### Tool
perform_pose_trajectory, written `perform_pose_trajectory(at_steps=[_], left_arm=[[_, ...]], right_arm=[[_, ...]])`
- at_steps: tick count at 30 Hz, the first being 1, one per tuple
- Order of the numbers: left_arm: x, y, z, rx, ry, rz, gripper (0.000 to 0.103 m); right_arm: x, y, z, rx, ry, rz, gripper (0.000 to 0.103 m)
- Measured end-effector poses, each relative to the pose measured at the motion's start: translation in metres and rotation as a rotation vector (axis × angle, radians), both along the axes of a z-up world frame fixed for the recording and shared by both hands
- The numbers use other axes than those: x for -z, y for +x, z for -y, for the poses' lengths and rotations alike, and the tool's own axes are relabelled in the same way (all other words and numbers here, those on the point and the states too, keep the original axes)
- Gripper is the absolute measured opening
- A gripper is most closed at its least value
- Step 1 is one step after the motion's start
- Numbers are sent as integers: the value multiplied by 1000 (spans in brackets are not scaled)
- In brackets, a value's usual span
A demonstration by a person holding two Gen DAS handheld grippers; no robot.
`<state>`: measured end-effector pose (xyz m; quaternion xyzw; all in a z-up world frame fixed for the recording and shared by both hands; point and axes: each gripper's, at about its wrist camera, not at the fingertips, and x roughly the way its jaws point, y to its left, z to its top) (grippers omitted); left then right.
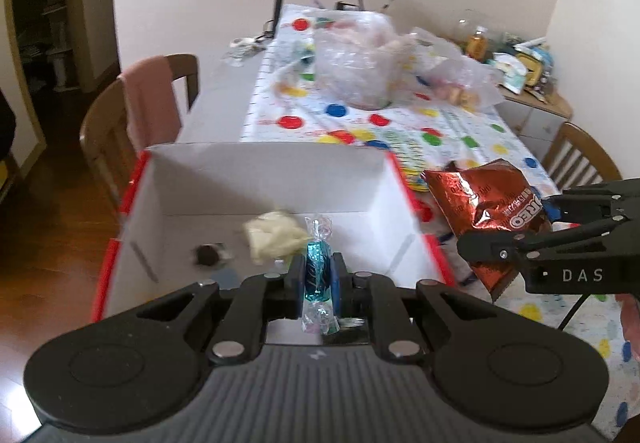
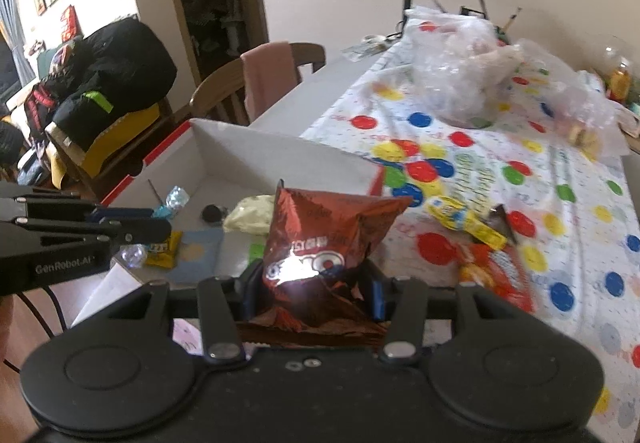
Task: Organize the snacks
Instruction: 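Carry the blue candy and Oreo bag with both tools over the red box, then open the left tool releasing the blue candy while the right tool releases the Oreo bag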
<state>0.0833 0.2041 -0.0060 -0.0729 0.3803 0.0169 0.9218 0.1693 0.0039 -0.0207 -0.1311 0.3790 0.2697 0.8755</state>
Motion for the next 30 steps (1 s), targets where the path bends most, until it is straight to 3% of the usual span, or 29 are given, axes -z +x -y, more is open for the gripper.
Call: perform_pose_trajectory(at_steps=[14, 30], left_arm=[[37, 20, -73, -59, 13, -130, 12], [81, 51, -75, 19, 67, -273, 12]], right_arm=[[49, 29, -72, -55, -69, -123, 49], [84, 47, -99, -43, -160, -187, 49]])
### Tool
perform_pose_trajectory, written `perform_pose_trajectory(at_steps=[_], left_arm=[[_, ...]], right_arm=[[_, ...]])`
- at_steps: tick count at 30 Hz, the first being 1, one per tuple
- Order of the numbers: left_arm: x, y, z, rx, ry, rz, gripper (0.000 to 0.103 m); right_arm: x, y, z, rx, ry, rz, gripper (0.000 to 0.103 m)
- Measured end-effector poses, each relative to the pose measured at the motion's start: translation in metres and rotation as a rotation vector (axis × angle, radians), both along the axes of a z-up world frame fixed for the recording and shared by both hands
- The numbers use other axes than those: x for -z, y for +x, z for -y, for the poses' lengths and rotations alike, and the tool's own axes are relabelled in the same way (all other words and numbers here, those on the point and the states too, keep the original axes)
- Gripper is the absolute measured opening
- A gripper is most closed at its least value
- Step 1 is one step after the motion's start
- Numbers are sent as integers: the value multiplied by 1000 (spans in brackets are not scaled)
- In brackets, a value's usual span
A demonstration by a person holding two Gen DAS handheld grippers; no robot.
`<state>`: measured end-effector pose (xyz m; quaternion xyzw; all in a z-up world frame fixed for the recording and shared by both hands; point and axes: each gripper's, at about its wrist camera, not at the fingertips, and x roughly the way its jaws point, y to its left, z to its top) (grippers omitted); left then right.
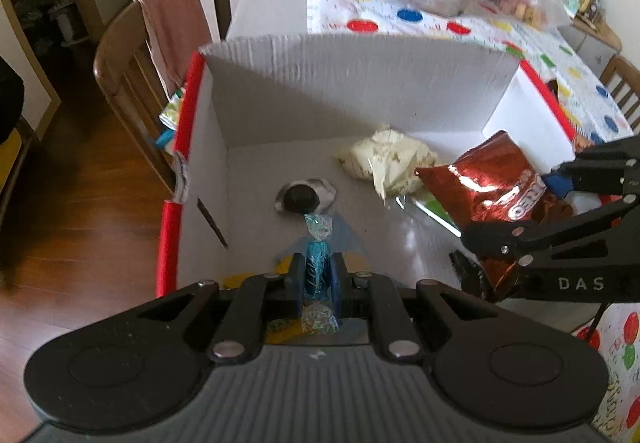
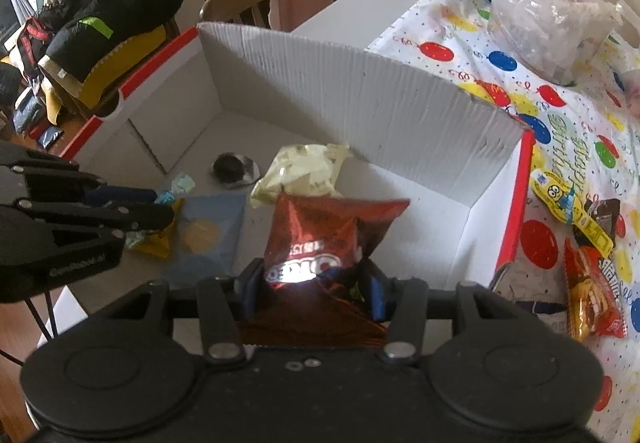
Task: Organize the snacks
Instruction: 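Open the left tool releasing the blue candy while the right tool releases the Oreo bag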
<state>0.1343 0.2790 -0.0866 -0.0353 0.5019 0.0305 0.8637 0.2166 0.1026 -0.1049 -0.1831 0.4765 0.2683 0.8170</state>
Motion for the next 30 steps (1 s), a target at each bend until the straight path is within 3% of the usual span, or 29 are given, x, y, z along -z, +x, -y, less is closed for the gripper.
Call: perform_pose_trajectory(at_steps=[12, 14, 16, 21, 23, 25, 27, 30], left_arm=[[10, -4, 0, 2, -4, -14, 14], [6, -7, 0, -3, -9, 0, 17], [0, -12, -1, -7, -20, 20, 25], [-16, -23, 1, -22, -44, 72, 31], [-23, -27, 4, -26, -52, 96, 38], [-31, -32, 7, -26, -54, 128, 55], [-40, -36, 13, -23, -53, 163, 61], [-52, -41, 21, -13, -64, 202, 62]], right_arm=[[-5, -2, 5, 11, 27, 18, 57], [-9, -5, 8, 11, 37, 32, 64], [-14, -8, 11, 9, 52, 39, 64], [-31, -18, 19, 8, 94, 61, 68], [-39, -23, 22, 5, 109, 79, 74], [-47, -28, 26, 2, 124, 95, 77], [-55, -34, 31, 2, 138, 110, 79], [-67, -40, 40, 1, 155, 128, 82]])
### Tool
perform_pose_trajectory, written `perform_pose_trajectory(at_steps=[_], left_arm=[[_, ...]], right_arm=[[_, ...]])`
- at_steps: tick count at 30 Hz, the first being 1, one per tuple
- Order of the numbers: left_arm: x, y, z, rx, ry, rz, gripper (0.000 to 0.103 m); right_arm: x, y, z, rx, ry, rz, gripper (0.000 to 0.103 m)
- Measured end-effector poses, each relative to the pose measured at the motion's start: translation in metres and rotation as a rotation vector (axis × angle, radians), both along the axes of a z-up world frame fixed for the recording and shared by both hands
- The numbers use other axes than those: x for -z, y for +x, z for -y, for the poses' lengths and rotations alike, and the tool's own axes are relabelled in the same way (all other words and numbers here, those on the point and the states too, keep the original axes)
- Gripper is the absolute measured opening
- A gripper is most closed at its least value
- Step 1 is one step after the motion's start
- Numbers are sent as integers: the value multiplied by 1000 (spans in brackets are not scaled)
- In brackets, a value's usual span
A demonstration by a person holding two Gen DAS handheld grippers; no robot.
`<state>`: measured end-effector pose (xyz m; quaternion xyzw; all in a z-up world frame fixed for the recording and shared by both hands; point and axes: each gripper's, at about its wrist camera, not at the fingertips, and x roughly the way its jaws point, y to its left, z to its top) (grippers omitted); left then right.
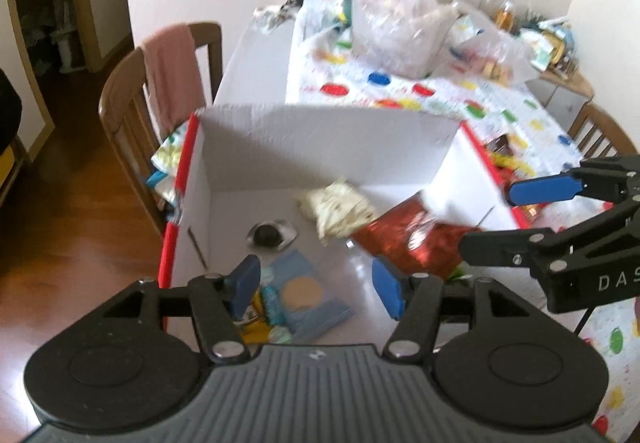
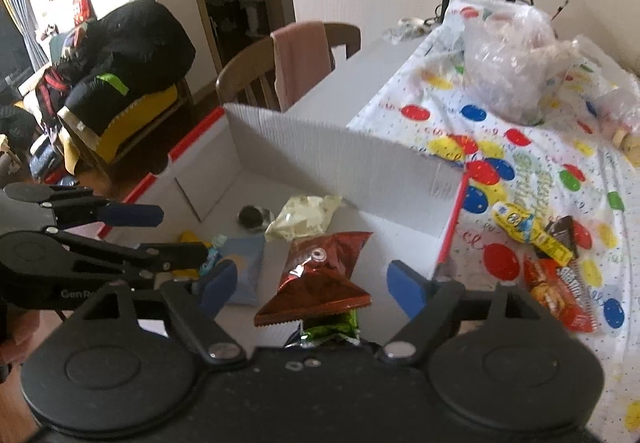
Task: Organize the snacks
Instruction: 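Open the left tool releasing the blue candy while the right tool releases the Oreo bag, then withdraw both tools from the box toward the remaining packets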
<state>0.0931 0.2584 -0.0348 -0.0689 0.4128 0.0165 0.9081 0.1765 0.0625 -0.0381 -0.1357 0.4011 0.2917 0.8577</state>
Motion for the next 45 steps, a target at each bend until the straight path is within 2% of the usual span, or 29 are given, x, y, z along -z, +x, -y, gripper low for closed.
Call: perform_pose_trajectory(at_steps=[3, 4, 9, 12, 14, 22, 27, 34, 40, 45], left_arm=[[-10, -4, 9, 5, -5, 34, 69], [-12, -6, 12, 6, -4, 44, 70], [-23, -10, 34, 31, -8, 88, 71], [-28, -11, 52, 46, -9, 113, 76], [-31, -11, 64, 53, -8, 129, 79], [-36, -2, 123, 74, -4, 160, 85], [-31, 10, 158, 74, -18, 150, 85], [-19, 28, 203, 81, -24, 127, 85], [2, 45, 238, 73, -15, 74, 85], [22, 61, 261, 36, -16, 15, 85]], right_arm=[[-11, -6, 11, 5, 19, 20, 87], [-14, -9, 16, 7, 27, 27, 92], [-27, -18, 41, 21, 61, 53, 94], [-33, -21, 59, 36, 78, 69, 96], [-36, -22, 74, 51, 91, 74, 102], [-41, -20, 136, 73, 122, 92, 103], [-42, -9, 178, 85, 131, 76, 103], [-35, 11, 232, 112, 75, 95, 103], [-22, 39, 273, 142, 43, 87, 103], [-13, 63, 290, 133, 21, 65, 103]])
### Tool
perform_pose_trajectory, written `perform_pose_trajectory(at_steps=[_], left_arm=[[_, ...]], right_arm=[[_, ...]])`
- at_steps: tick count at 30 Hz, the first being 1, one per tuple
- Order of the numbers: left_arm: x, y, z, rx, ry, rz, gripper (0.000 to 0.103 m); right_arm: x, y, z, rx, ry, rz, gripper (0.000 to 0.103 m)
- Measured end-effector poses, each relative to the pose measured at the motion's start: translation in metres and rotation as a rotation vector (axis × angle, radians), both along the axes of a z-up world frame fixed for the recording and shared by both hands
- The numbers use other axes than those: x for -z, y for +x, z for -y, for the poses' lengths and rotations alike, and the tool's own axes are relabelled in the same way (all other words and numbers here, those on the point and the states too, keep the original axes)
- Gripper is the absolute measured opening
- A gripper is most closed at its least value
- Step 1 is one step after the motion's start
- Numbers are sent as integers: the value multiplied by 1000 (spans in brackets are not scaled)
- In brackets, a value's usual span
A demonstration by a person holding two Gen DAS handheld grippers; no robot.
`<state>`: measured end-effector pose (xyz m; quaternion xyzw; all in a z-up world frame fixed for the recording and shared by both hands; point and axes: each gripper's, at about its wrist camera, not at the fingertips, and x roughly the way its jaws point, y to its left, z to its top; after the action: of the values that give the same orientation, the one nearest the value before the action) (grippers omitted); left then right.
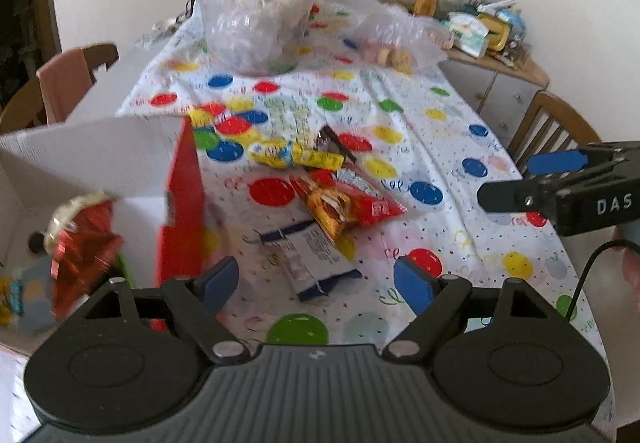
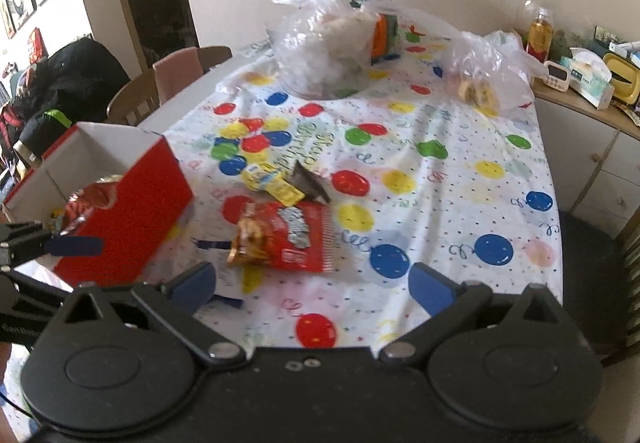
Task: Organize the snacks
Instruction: 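Withdraw both tools from the box toward the remaining packets, then grasp the blue-white packet with the left tool while the right tool grasps the red crisp bag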
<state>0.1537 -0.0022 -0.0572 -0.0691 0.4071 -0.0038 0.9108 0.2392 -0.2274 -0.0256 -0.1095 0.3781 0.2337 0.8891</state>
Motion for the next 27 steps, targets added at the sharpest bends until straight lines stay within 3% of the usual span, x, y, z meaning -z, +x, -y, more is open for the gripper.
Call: perform_pose_trajectory(at_steps=[18, 23, 25, 27], left_arm=[[67, 80, 11, -232, -79, -212, 85], [77, 93, 13, -268, -51, -236, 84], [80, 95, 13, -278, -50, -245, 75], [81, 97, 14, -273, -39, -242, 74]], right_arm=[[36, 68, 4, -14, -11, -91, 103], [42, 76, 4, -19, -13, -106, 103], [45, 79, 4, -16, -15, -111, 103], [46, 82, 4, -10, -10, -117, 103]])
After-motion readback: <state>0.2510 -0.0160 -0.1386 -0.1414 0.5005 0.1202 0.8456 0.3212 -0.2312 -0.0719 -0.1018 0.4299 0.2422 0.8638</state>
